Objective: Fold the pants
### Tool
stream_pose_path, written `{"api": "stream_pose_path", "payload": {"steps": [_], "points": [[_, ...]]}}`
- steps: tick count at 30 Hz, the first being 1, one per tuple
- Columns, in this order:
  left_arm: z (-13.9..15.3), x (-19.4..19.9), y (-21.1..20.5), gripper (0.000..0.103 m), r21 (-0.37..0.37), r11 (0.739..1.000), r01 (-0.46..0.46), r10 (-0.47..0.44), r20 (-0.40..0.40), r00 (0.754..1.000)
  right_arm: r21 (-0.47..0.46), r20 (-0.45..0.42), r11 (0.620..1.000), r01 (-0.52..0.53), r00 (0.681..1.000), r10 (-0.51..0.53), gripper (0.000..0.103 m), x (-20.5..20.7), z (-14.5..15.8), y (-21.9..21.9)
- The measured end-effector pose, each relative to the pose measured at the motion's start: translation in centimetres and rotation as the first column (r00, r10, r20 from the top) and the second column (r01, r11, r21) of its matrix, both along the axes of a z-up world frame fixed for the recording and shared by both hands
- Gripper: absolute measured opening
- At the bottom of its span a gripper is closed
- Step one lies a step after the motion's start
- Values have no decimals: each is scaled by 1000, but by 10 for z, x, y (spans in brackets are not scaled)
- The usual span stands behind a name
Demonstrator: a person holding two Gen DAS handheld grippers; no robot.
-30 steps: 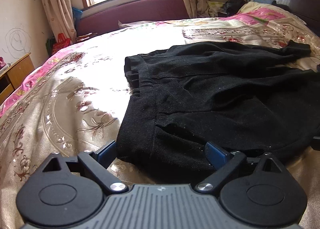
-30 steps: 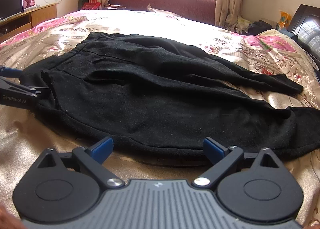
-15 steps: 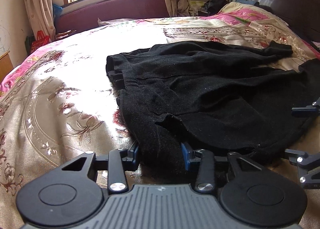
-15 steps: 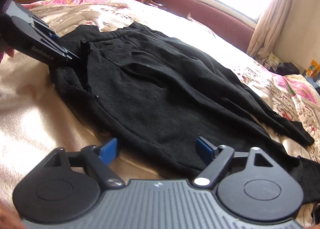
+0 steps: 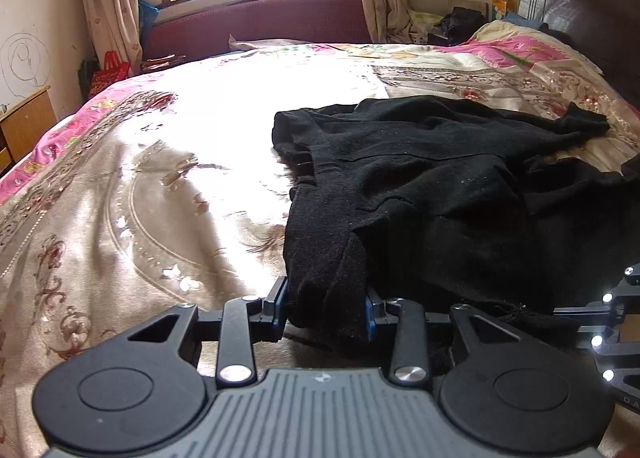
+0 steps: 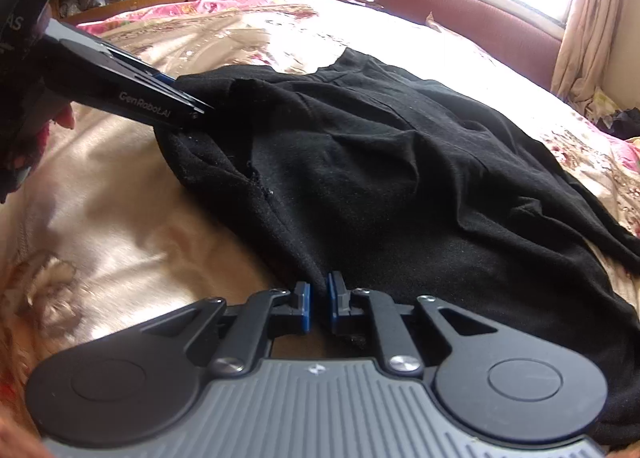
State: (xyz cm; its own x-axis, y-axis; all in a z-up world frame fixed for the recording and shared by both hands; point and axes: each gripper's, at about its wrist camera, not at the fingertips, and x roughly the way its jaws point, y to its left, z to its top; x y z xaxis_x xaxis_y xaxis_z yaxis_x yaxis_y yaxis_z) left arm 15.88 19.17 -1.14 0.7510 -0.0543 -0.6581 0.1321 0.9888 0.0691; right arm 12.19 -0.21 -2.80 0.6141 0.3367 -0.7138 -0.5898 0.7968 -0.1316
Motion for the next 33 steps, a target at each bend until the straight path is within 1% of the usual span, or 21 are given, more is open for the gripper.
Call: {"api": "stream_pose_path", "payload": {"steps": [1,2,3,5,6,7,9,11,13,14,16,18,19,21,22,23,26,27,30,31,33], "points": [[0,-2,3,50,12,1000,-6,6,-3,1000,-10,-8,1000,-12,1000,12,15,-1,-1,8],[0,-4,8,50,27,1000,-13,14,-6,1000,-23,-2,1000,-13,1000,13,15,-3,0,14],[-1,-6,9,51,32,999,-13,14,-9,1000,-17,1,1000,-9,1000,9,18,-5,2,15],[-2,-10,6,52,51,999,-13,13,1,1000,51,-29,999,14,1000,-12,30,-6,12,-5],[-2,-13,2,53,74,997,-15,15,10,1000,77,-40,996,53,998,-50,41,-7,17,-20],[-1,-15,-2,53,85,996,-19,17,20,1000,99,-45,989,110,993,-106,47,-8,24,-41],[3,-19,-7,57,94,995,-41,38,39,999,139,-36,961,238,971,-235,48,-10,36,-90],[8,-24,-11,59,109,991,-81,74,69,995,163,-35,901,401,915,-401,50,-10,44,-149],[14,-32,-14,59,117,984,-133,122,101,987,165,-25,819,550,832,-554,51,-5,46,-204],[17,-36,-15,59,121,980,-158,145,112,983,153,-13,774,614,784,-620,51,-3,45,-228],[21,-42,-21,59,147,969,-197,177,135,975,158,0,636,755,644,-765,52,3,41,-288],[28,-45,-34,59,179,960,-214,186,161,969,198,-38,503,841,519,-854,52,12,33,-340],[30,-44,-43,60,184,961,-206,177,163,971,218,-66,452,865,475,-878,53,18,29,-362],[33,-38,-66,60,193,968,-163,134,155,979,246,-106,370,896,404,-909,53,29,21,-395],[34,-35,-78,60,195,971,-138,108,154,982,251,-119,342,905,380,-917,53,35,18,-407],[34,-30,-96,60,203,974,-97,65,158,985,269,-148,301,915,348,-926,53,37,15,-421],[33,-16,-144,62,210,978,21,-59,180,982,344,-217,208,916,293,-931,55,48,12,-445],[32,-11,-159,62,199,978,60,-97,180,979,358,-223,191,914,282,-933,57,51,12,-449],[27,1,-198,62,178,972,152,-184,179,967,371,-231,172,913,269,-935,59,62,8,-456],[24,5,-210,62,167,969,181,-210,174,962,378,-241,170,910,273,-931,61,65,6,-457],[20,8,-227,62,156,962,226,-251,162,954,388,-234,167,906,272,-933,59,68,6,-456]]}}
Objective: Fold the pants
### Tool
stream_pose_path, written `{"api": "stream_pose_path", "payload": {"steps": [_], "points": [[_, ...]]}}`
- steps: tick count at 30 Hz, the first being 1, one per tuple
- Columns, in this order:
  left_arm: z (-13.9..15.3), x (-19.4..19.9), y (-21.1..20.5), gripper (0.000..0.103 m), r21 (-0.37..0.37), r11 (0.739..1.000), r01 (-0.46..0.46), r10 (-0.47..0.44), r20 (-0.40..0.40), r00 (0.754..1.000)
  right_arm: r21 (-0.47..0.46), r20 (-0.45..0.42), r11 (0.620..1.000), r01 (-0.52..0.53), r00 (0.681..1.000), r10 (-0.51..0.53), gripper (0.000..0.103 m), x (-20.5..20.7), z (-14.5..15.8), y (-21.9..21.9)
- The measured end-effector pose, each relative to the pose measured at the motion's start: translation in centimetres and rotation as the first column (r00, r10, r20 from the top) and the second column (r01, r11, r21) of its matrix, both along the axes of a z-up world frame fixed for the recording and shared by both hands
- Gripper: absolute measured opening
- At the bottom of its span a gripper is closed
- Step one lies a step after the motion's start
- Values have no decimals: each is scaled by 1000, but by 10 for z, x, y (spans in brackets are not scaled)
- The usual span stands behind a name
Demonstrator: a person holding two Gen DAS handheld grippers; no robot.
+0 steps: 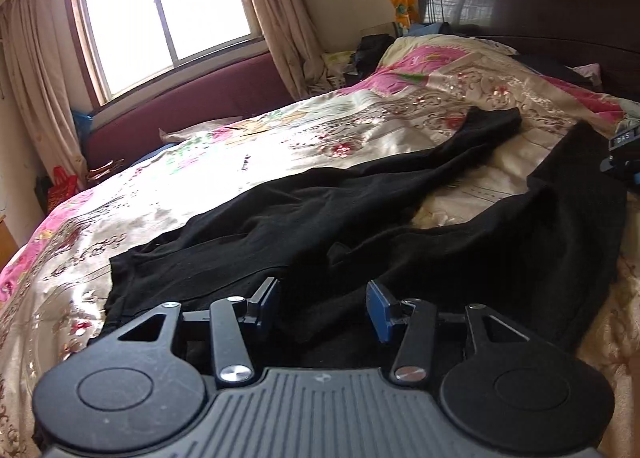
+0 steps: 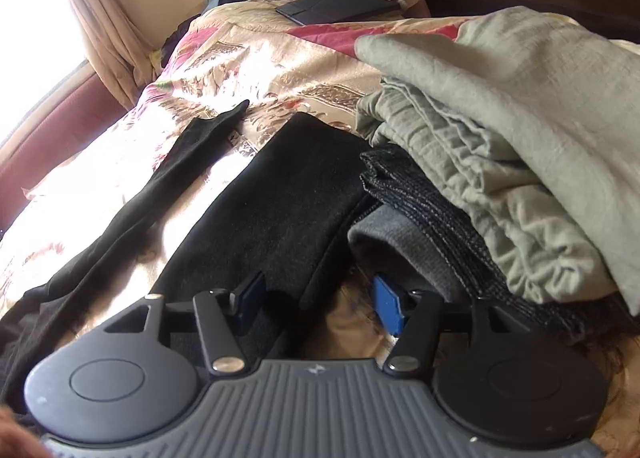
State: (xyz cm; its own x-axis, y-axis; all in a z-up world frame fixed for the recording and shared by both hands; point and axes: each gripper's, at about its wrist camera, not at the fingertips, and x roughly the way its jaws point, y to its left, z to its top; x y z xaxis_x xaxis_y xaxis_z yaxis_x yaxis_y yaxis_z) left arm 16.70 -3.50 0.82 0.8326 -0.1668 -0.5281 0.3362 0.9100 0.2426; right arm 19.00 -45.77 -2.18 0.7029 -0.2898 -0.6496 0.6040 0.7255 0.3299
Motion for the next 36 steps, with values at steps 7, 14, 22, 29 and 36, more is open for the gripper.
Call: {"api": "stream_pose_path", "payload": {"steps": [7,14,22,29,36], "points": [[-14,-3,-33,62,-5,997,81,-82,-35,996,-13,86,999,-31,996,32,9,-15,18,-1],[-10,-1,-39,65,-47,995,86,-87,-21,996,-137,206,990,-14,978,42,8,-47,63,10],[-31,-5,-46,67,-6,995,102,-103,-45,994,-468,-25,884,-5,1000,-8,20,-60,52,39],[-32,2,-21,68,0,1000,24,-24,-43,999,-587,13,800,-125,986,164,37,-51,81,71],[-39,8,-1,68,1,999,-45,45,-70,997,-455,-152,887,-80,988,12,29,9,44,20]]}}
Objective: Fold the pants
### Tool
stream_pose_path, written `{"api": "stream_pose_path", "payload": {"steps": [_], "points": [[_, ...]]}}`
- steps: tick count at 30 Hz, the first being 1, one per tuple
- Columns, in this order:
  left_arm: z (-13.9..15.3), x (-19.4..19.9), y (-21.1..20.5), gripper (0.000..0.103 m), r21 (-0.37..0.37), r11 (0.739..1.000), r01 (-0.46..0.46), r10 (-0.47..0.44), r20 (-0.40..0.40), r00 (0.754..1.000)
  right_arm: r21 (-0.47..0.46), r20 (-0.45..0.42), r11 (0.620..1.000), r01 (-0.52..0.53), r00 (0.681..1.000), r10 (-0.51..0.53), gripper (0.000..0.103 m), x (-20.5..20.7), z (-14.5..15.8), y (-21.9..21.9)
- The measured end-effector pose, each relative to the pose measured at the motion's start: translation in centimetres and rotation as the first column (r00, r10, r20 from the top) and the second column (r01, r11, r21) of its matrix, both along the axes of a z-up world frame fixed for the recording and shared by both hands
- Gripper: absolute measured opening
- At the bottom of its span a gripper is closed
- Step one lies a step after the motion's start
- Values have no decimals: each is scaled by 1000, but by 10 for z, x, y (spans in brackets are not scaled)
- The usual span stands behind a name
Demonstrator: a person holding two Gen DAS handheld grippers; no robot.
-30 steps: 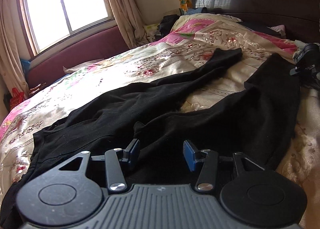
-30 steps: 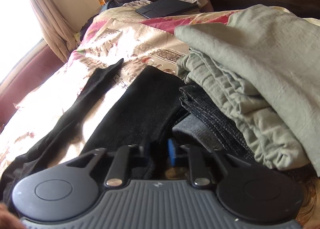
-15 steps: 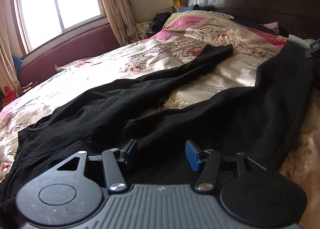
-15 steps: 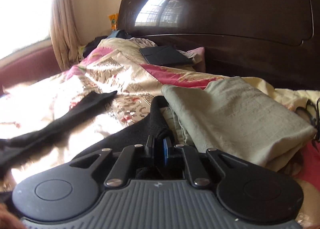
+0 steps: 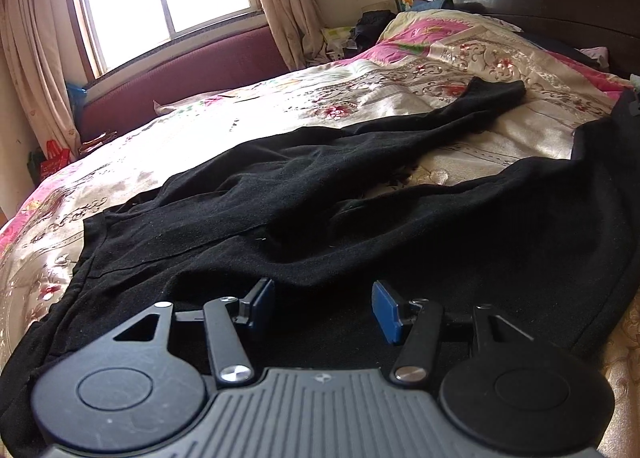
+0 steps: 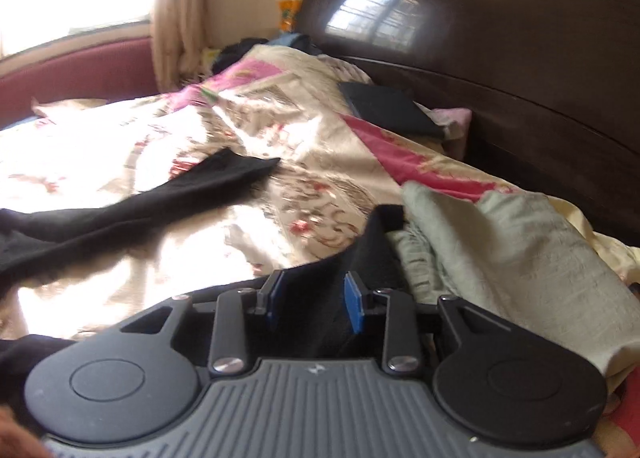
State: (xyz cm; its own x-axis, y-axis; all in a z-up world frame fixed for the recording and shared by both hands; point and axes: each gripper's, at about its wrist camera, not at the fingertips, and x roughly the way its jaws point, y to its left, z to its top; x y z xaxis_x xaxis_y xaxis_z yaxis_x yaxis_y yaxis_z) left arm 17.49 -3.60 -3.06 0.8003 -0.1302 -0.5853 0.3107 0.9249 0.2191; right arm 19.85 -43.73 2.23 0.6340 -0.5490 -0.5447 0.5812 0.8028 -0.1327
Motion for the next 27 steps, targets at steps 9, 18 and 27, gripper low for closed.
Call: {"api": "stream_pose_path", "payload": {"steps": [9,18,27], "points": [[14,9,31,68,6,1000,-14,14,41,999,-36,76,973,-227,971,229,28,-3,25,55],[44,77,111,76,135,991,-9,-7,112,994,8,-98,655,-756,651,753,34,141,8,200],[37,203,202,85,119,990,-75,77,-15,997,78,-311,490,-868,446,839,50,276,-15,285]]}}
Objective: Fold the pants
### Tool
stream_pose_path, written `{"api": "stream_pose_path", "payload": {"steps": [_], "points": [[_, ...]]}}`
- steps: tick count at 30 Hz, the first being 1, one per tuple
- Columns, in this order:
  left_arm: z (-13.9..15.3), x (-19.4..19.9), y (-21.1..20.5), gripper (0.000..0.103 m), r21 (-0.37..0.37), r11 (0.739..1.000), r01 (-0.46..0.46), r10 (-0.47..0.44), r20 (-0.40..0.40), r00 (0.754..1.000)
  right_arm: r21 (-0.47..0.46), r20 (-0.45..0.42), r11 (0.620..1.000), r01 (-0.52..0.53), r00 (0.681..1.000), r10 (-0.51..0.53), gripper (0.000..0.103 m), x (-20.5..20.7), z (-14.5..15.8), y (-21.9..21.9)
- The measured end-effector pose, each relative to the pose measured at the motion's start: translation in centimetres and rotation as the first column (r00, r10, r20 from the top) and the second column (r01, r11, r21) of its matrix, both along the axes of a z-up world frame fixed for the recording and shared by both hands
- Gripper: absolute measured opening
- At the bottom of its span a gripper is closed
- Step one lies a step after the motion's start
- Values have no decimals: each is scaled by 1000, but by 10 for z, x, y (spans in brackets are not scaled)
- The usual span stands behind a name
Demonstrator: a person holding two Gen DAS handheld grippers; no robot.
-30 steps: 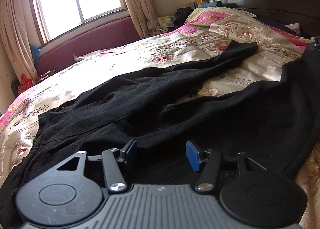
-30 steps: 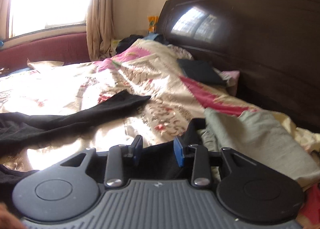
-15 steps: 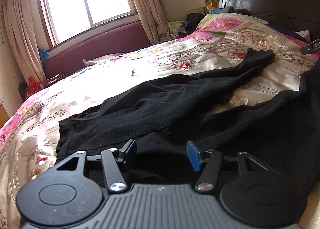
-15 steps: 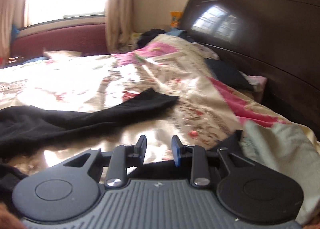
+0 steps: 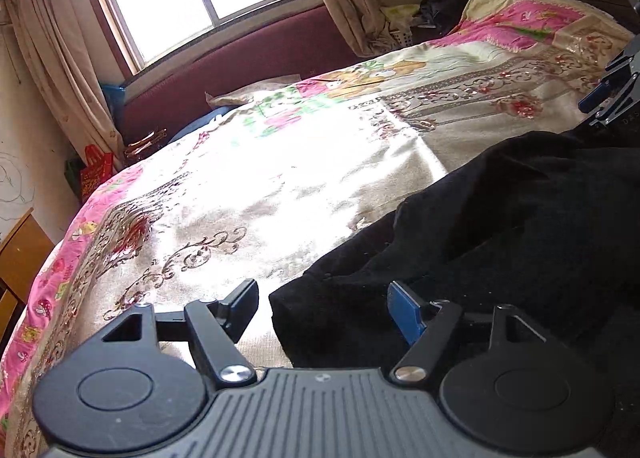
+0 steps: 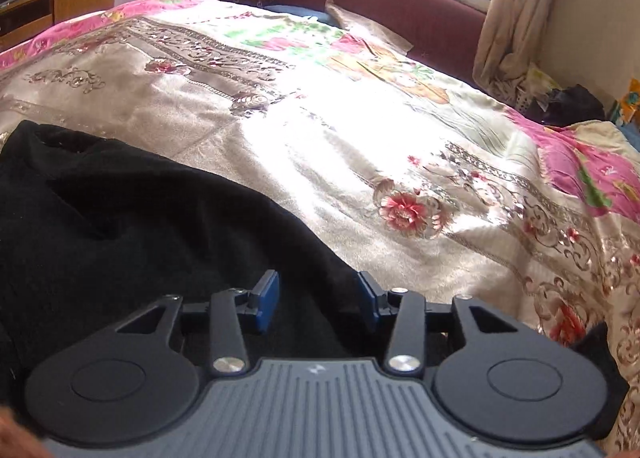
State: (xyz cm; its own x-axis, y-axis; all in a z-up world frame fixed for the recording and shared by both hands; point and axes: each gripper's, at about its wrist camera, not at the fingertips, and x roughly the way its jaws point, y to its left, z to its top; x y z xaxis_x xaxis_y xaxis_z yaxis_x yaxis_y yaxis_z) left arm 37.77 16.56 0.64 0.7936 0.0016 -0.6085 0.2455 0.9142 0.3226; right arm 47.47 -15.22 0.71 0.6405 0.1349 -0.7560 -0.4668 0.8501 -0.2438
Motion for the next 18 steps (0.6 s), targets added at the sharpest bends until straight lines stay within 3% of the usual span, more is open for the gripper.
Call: {"api": "stream_pose_path", "payload": {"steps": [1,5,8,14,17,18], "points": [[-3,9,4,85,-8,1000,5,-5,-22,1000,-28,-18,999,-38,999,37,55,11,-5,4],[-24,42,17,85,-64,998,29,-37,-120,992,-65,-79,992,-104,992,99,55,41,-20,9],[-37,55,16,87,-64,996,59,-69,-168,983,-111,-111,986,-121,988,109,57,59,-40,10],[-48,72,21,93,-114,993,10,-35,-218,975,-11,-112,998,-69,991,67,51,62,-50,-11],[-48,70,16,92,-100,995,-14,-7,-215,977,-6,-88,999,-35,995,35,32,49,-51,-9],[-47,67,13,87,-85,996,-16,-2,-205,979,-29,-85,998,-50,995,47,14,42,-51,-2]]}}
